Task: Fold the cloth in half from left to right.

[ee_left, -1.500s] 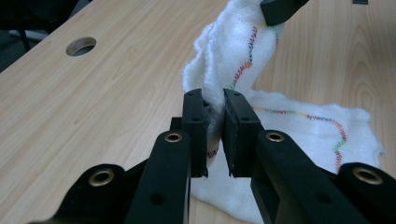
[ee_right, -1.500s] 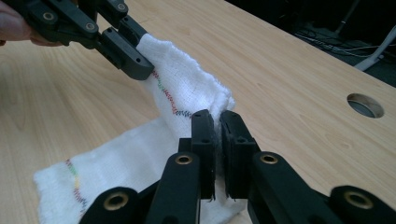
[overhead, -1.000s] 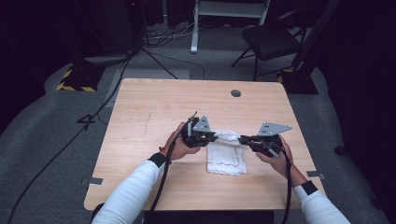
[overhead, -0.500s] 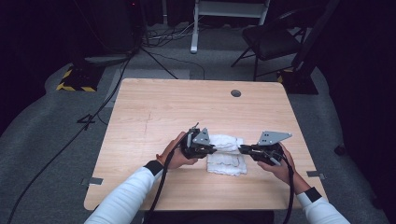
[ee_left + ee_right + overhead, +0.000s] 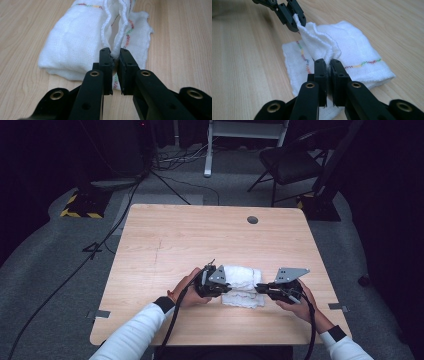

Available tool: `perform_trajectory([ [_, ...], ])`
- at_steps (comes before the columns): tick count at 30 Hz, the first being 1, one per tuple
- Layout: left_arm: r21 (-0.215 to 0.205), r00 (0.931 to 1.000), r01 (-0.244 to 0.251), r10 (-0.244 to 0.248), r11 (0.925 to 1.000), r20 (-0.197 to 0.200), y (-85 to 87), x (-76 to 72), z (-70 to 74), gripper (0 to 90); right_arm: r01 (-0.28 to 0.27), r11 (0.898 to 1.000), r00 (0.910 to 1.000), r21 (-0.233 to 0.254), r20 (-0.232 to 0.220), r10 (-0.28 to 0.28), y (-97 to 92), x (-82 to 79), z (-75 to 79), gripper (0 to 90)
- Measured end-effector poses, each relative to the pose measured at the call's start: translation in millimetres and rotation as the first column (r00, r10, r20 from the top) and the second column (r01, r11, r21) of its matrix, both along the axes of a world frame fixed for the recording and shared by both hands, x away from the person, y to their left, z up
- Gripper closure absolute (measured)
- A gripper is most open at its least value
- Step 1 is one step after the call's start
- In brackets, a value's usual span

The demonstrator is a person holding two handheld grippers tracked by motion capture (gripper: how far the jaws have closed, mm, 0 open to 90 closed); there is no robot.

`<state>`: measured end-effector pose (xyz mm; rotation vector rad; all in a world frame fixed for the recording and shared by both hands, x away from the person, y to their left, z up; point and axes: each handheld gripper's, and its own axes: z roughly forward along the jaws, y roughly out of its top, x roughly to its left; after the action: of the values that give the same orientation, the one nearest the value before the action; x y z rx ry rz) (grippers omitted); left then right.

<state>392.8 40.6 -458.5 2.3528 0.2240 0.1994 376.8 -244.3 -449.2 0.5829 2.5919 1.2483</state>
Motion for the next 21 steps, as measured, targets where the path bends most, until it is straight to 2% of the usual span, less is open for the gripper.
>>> perform_trajectory([
  [8, 0.061, 0.9998, 0.007, -0.008, 0.9981, 0.017, -5.1, -6.4, -9.4, 81.6, -0.027, 0.999, 0.9993, -0.045, -0.028, 0.025, 0.5, -6.2, -10.1, 83.8],
  [15, 0.088, 0.9996, 0.021, -0.023, 0.9959, 0.014, -7.4, -9.1, -16.7, 81.0, -0.039, 0.996, 0.9981, -0.081, -0.051, 0.034, 0.0, -10.3, -19.2, 83.7],
  [21, 0.096, 0.9998, 0.020, -0.019, 0.9952, -0.009, -5.4, -9.9, -20.6, 78.9, -0.037, 0.994, 0.9981, -0.100, -0.053, 0.032, 0.6, -11.3, -22.3, 83.5],
])
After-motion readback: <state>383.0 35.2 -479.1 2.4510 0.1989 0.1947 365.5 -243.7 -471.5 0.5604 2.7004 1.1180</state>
